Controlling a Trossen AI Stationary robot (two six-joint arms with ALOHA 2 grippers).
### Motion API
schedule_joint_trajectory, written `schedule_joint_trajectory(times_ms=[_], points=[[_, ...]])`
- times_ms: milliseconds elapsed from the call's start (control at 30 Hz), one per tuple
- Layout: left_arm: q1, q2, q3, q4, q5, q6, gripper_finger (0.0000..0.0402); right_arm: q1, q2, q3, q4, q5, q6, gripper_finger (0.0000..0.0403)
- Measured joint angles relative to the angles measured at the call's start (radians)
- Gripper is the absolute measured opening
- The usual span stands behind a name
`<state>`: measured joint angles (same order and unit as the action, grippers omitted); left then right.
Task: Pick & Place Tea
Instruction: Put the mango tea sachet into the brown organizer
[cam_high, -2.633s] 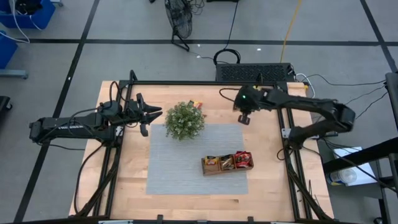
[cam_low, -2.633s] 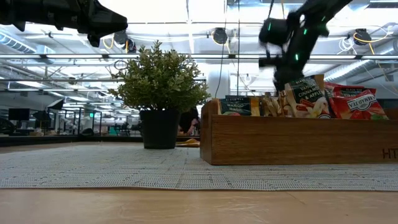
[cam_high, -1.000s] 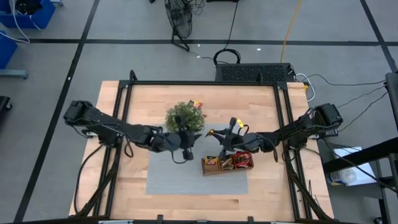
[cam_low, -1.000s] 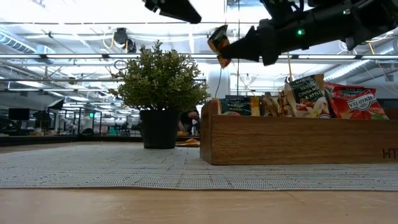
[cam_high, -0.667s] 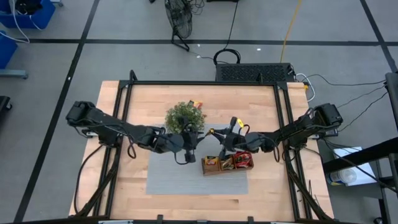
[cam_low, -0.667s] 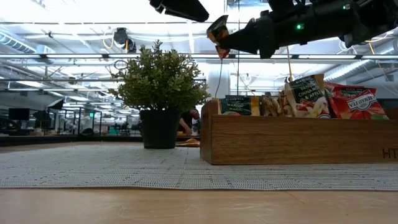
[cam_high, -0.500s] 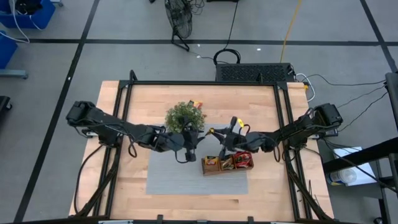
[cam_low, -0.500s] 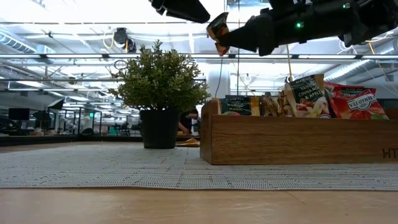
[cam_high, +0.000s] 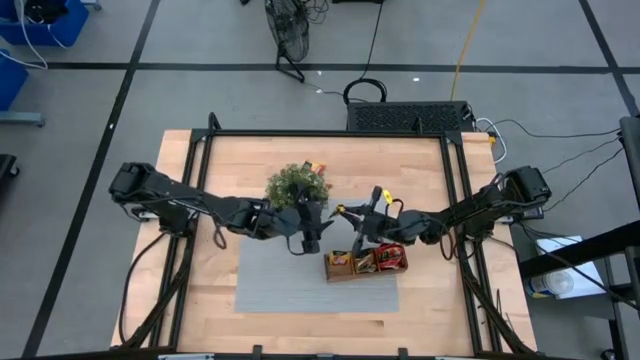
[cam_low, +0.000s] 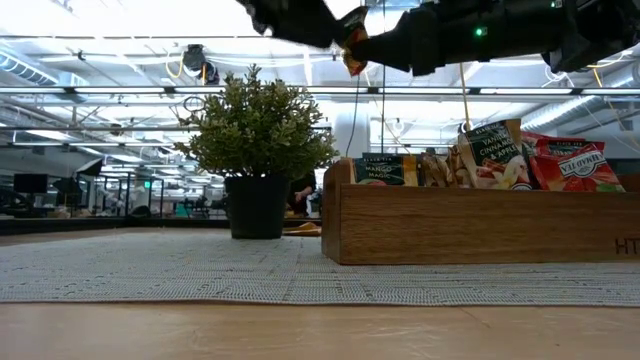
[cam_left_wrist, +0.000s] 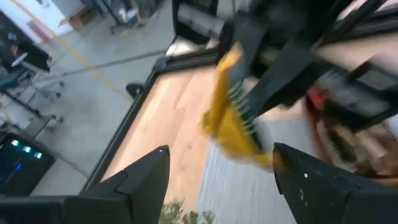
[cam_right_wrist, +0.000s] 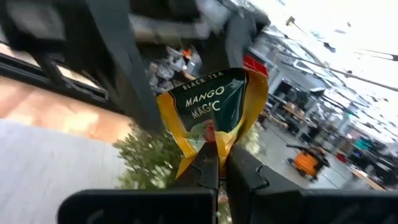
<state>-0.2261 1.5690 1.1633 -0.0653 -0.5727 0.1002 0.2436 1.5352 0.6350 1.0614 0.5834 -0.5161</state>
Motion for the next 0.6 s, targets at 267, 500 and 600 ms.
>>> schedule_joint_trajectory(times_ms=[267, 500, 600], points=[[0.018, 0.018, -0.001, 0.011, 0.034, 0.011, 0.0260, 0.000, 0.000, 0.001, 0.019, -0.061, 0.004, 0.0000], [0.012, 0.017, -0.001, 0.052, 0.033, 0.057, 0.0233, 0.000, 0.000, 0.002, 0.019, -0.061, 0.003, 0.0000], [0.006, 0.017, -0.001, 0.071, 0.033, 0.075, 0.0221, 0.000, 0.000, 0.002, 0.017, -0.061, 0.003, 0.0000]])
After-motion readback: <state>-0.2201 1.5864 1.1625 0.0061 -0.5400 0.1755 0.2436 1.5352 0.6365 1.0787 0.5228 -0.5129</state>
